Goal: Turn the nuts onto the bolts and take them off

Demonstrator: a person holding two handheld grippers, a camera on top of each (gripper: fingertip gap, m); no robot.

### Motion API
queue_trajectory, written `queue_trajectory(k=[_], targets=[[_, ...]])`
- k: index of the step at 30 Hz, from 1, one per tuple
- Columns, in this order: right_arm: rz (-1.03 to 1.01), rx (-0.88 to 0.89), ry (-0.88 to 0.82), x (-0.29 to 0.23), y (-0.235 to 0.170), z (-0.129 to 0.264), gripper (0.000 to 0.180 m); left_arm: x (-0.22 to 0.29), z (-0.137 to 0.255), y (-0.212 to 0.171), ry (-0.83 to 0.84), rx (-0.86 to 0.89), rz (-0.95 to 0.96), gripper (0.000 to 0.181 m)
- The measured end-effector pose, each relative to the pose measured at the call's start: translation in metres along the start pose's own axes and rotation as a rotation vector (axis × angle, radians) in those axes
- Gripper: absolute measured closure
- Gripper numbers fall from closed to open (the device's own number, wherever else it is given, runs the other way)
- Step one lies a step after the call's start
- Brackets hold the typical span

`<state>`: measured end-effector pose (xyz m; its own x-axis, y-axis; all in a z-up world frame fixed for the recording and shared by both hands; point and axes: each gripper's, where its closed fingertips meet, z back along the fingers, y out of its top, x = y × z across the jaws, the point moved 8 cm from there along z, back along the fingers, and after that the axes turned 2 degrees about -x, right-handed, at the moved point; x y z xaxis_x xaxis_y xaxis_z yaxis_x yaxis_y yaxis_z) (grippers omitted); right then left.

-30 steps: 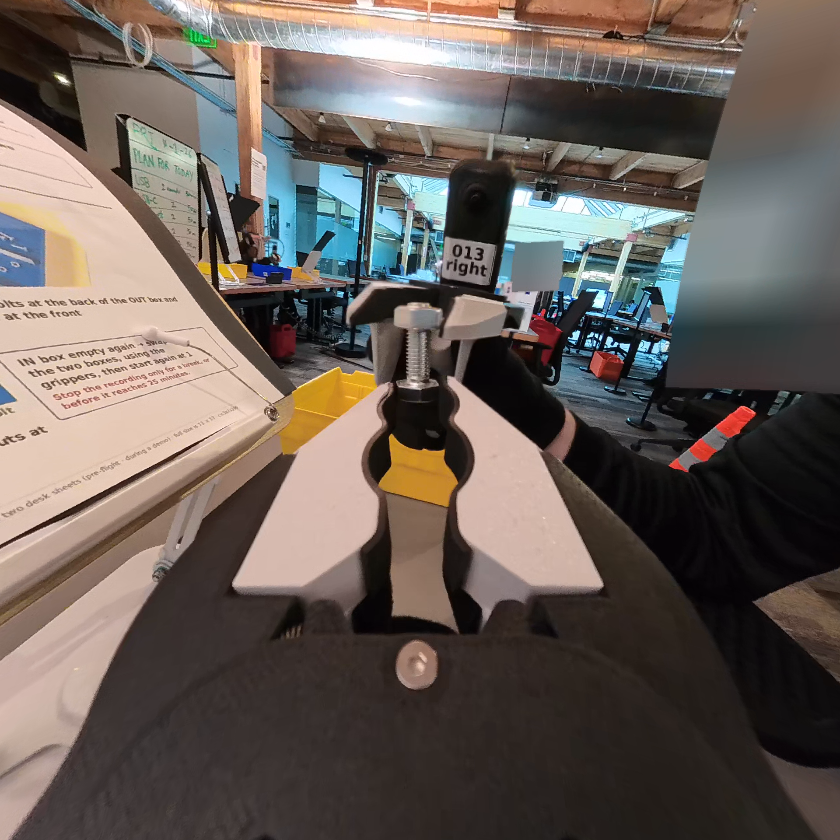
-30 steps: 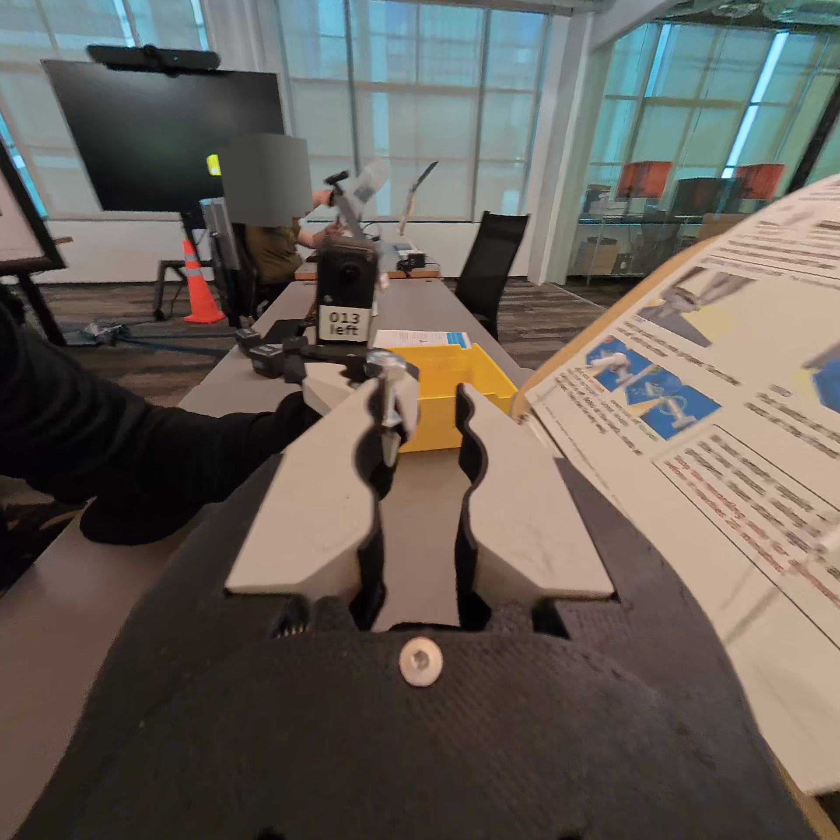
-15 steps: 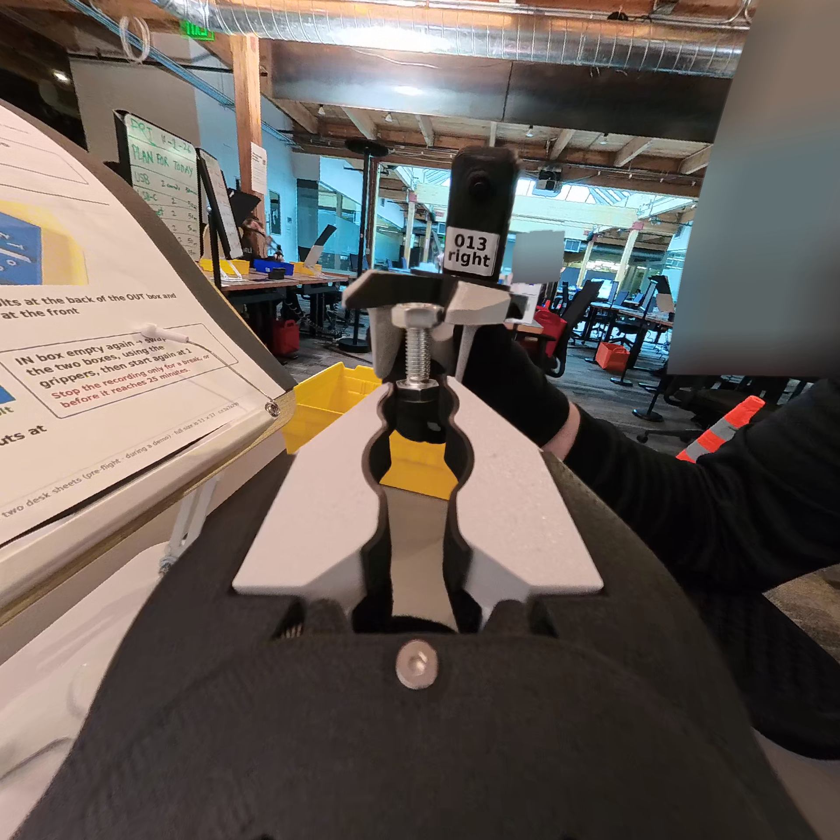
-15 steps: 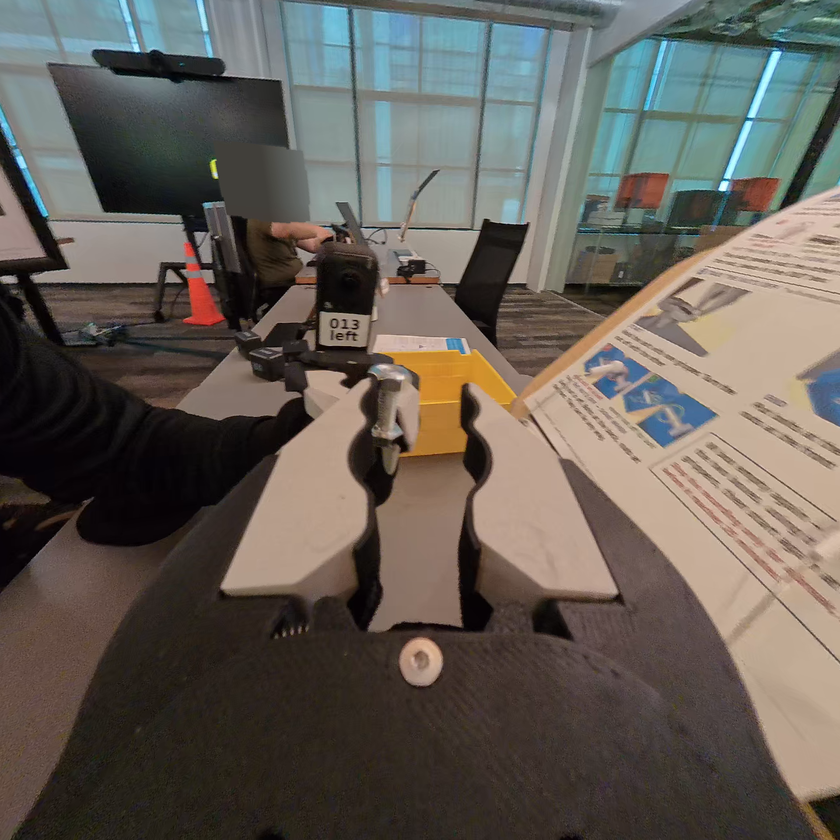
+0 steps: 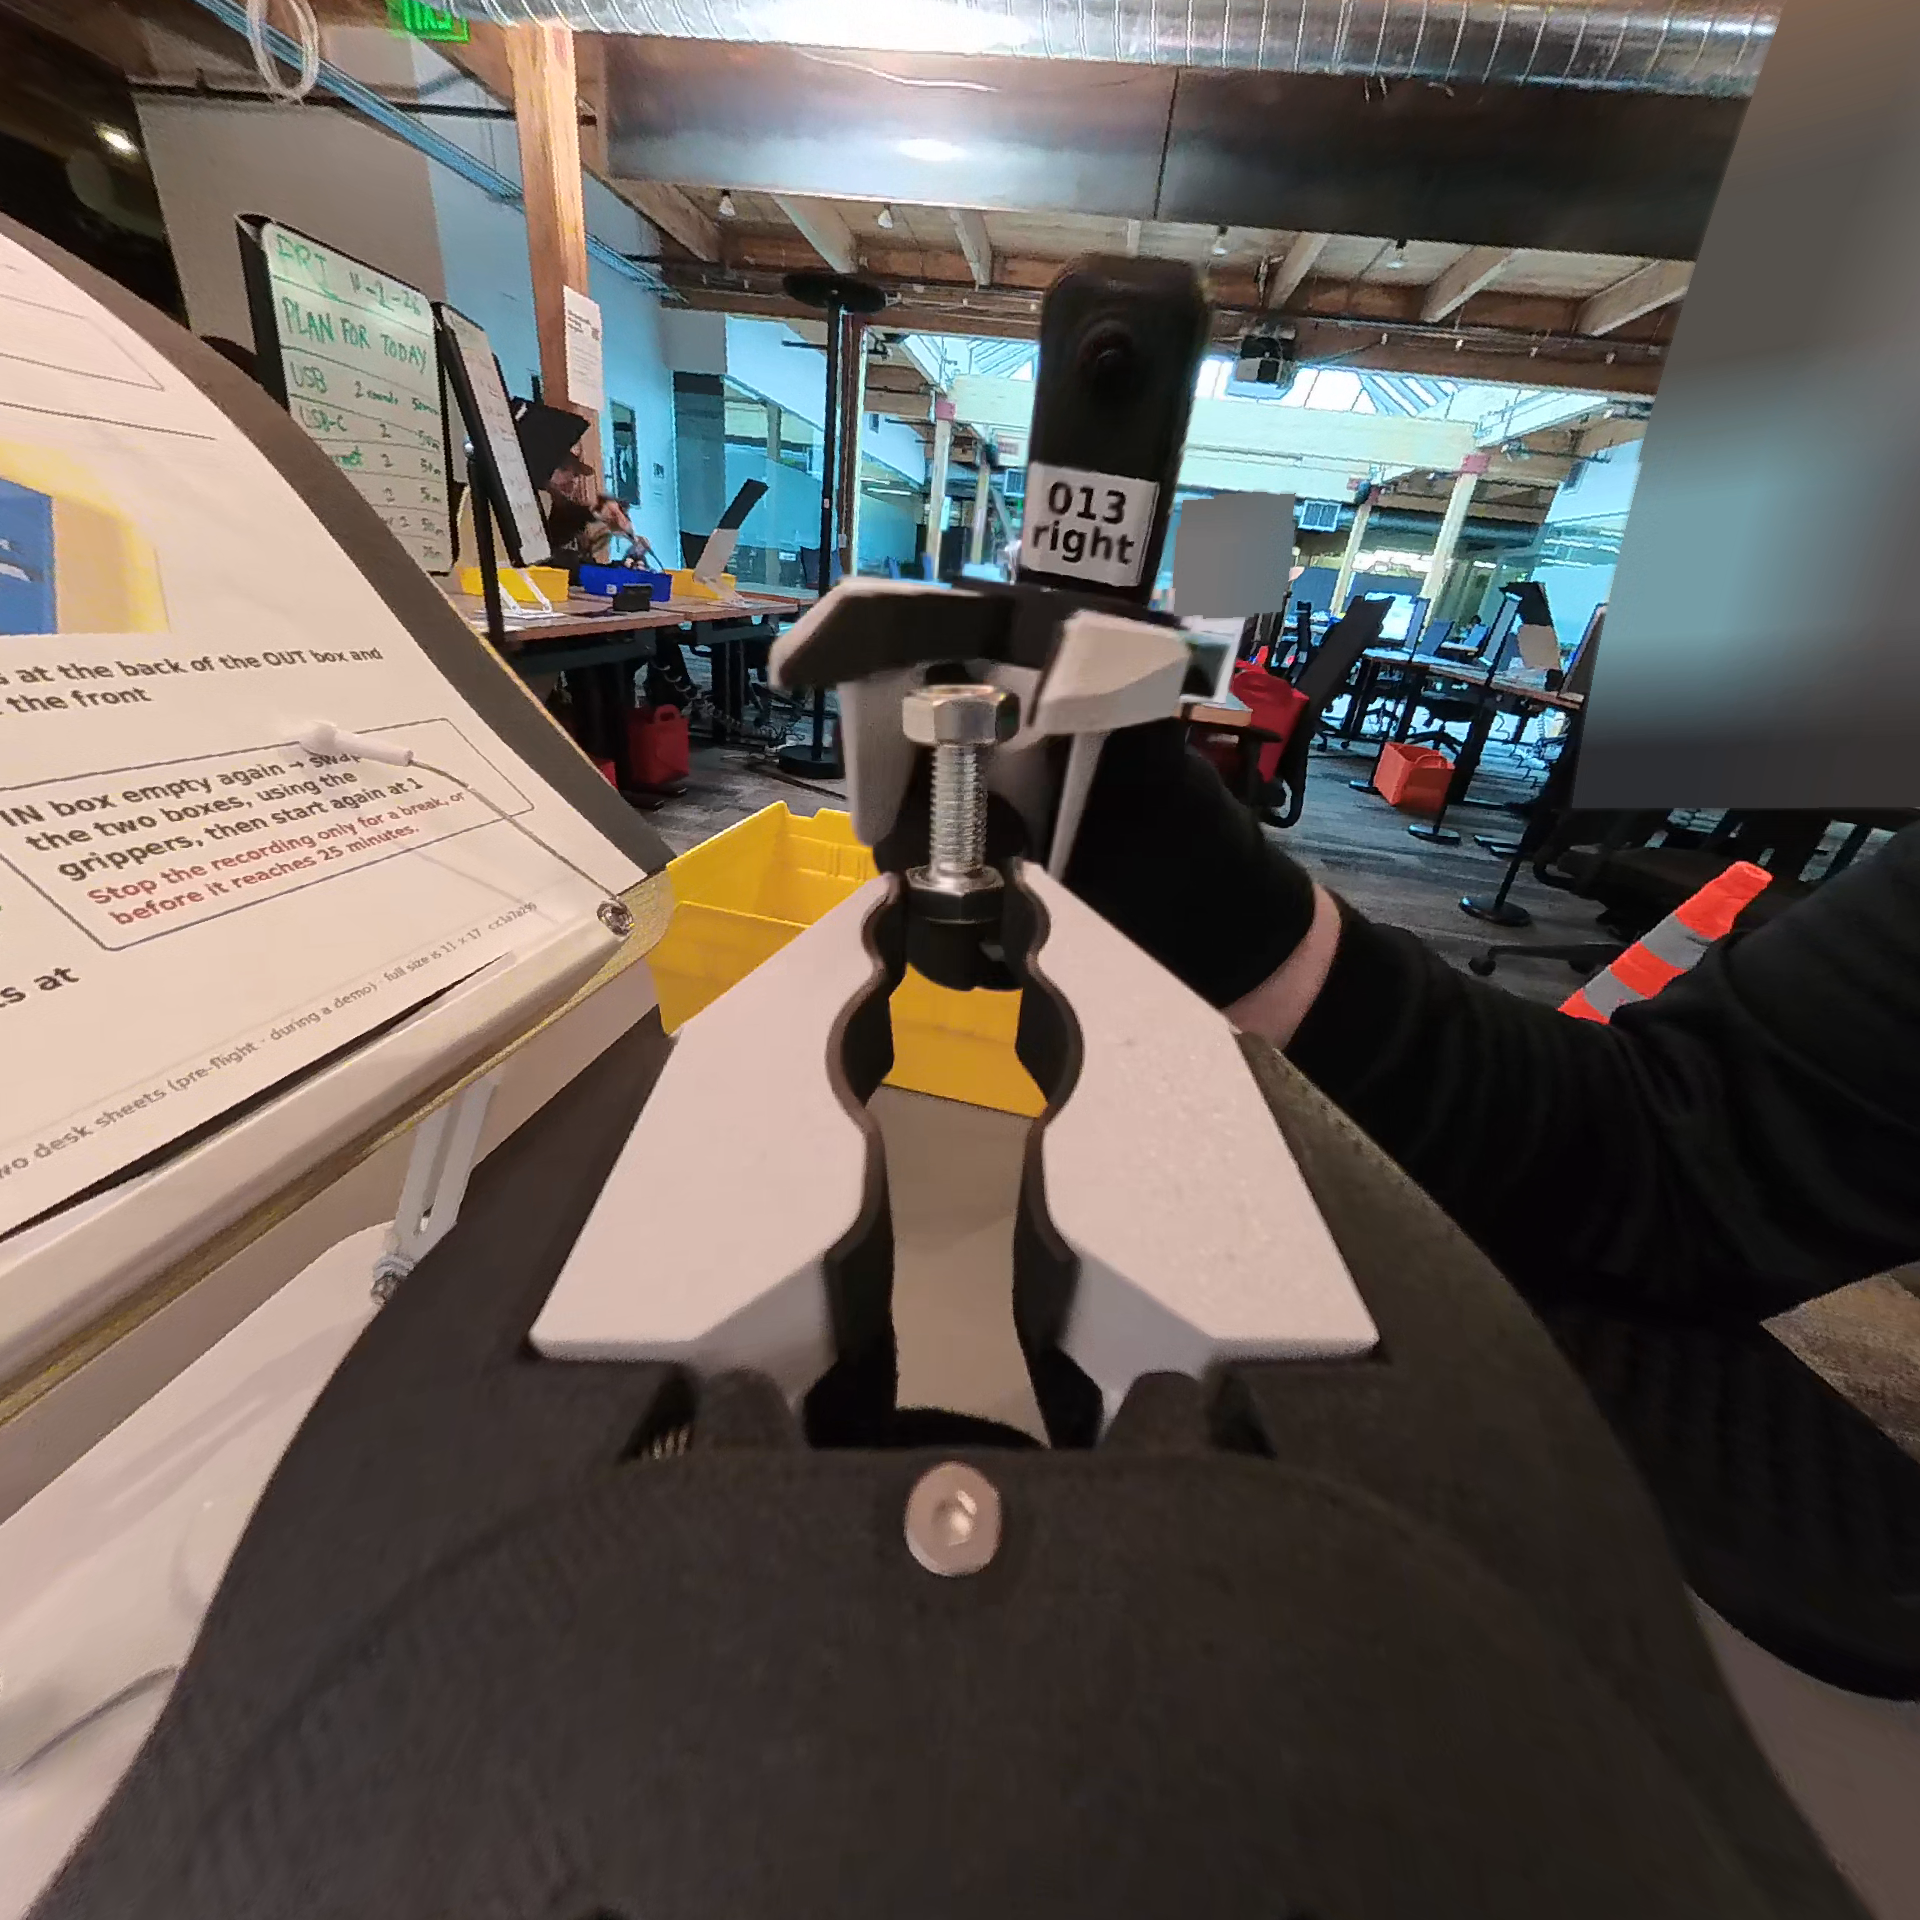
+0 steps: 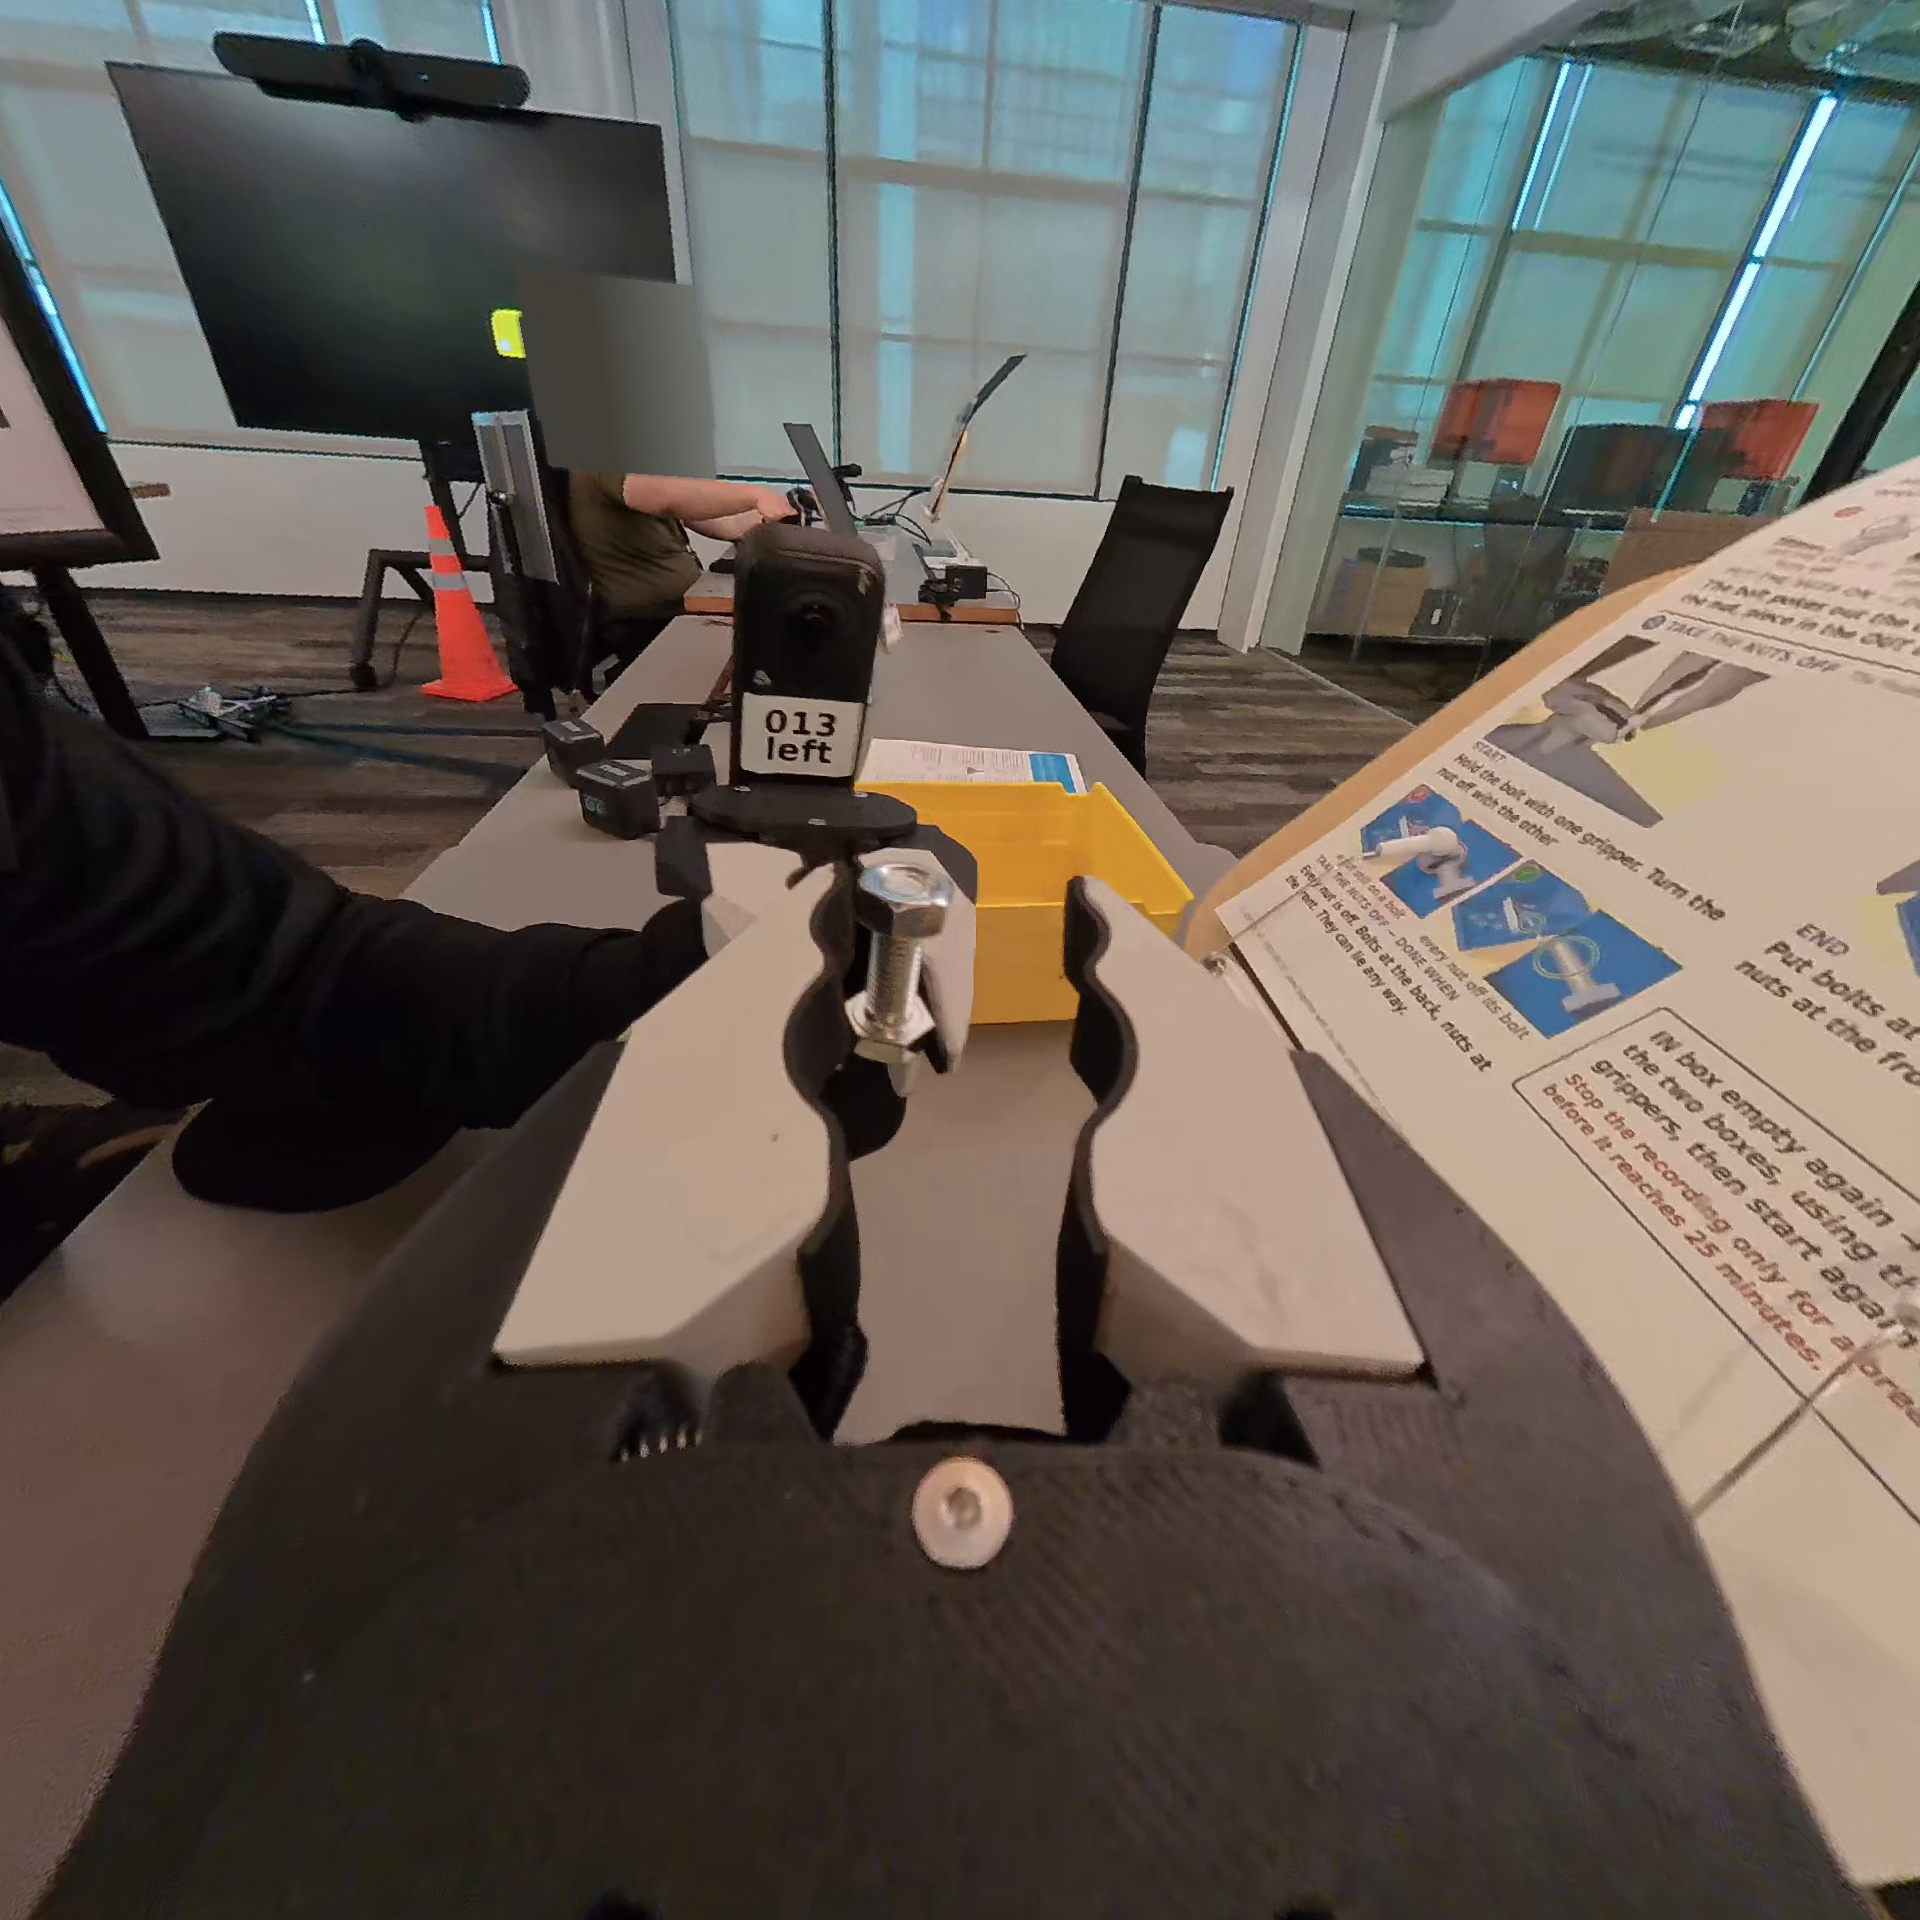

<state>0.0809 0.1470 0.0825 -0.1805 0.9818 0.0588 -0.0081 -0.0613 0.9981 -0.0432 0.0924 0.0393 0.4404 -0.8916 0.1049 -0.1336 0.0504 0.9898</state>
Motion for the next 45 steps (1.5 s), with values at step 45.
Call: queue_trajectory(k=[45], targets=[[-0.011,0.035,-0.009,0.005,0.004,0.018,0.142,0.001,0.004,0.004,0.01,0.018,-0.025,0.164]])
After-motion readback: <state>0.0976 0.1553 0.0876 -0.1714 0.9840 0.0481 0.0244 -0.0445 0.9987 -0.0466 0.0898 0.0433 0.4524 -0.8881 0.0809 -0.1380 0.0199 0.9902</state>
